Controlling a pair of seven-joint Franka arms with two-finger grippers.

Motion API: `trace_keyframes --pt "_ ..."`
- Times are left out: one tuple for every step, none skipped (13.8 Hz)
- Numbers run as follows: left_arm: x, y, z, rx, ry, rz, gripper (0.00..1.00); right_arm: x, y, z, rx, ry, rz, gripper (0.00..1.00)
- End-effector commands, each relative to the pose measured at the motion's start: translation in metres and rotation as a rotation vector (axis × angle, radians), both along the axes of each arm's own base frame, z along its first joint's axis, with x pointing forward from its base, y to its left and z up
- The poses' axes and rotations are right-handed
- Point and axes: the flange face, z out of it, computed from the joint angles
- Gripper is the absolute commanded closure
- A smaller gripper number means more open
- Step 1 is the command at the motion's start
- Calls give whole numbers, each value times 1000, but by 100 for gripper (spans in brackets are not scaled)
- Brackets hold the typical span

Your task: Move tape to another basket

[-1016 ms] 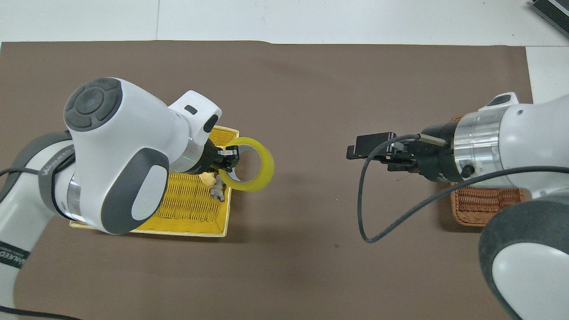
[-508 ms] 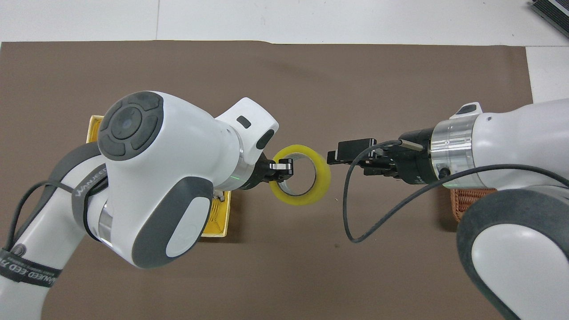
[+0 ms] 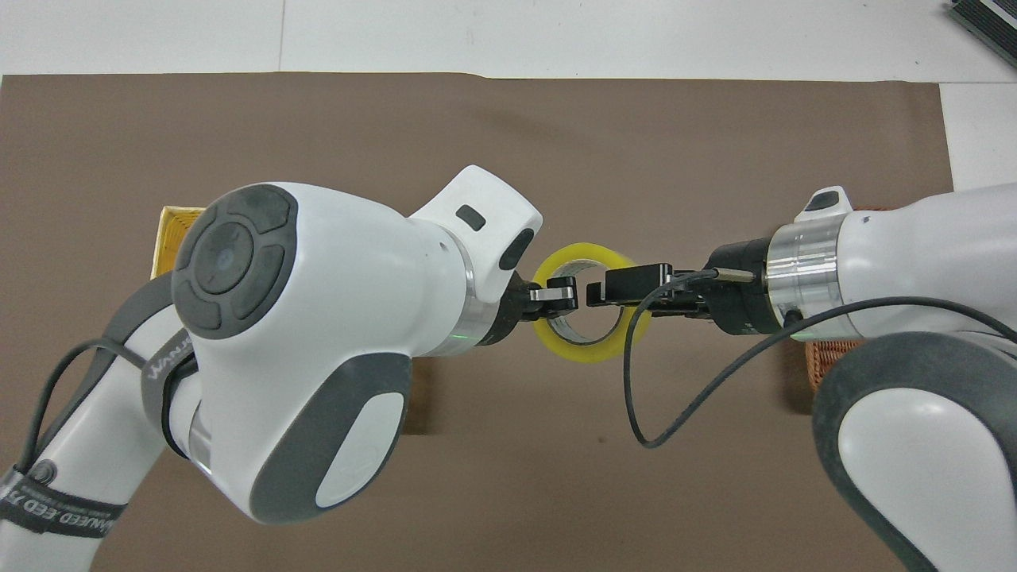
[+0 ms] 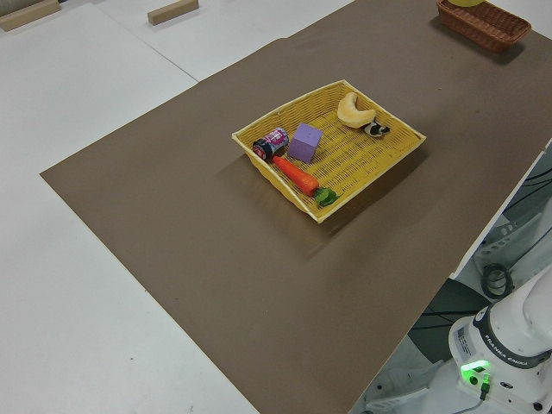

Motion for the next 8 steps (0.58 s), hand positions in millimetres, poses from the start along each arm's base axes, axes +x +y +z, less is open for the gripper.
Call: trace_keyframes --pt "3 -6 16 -69 -37 34 100 -4 -9 0 32 -22 -5 0" --pt "4 -6 16 -72 -42 36 100 -4 -9 0 32 -21 -7 14" --pt "3 -5 17 -73 -43 36 100 -3 -14 1 34 -11 -19 44" --pt "1 -5 21 -75 -50 35 100 -3 -15 0 34 -2 -20 63" --pt "1 -4 22 -76 -50 37 100 -3 -15 0 34 3 -25 79" --pt "1 -3 24 -75 -51 37 100 -3 -15 1 36 9 -37 98" --pt "0 -3 25 -75 -52 37 100 -3 -14 3 46 38 -75 100" --pt "1 -2 25 -75 -52 42 100 -3 -12 4 55 57 -96 100"
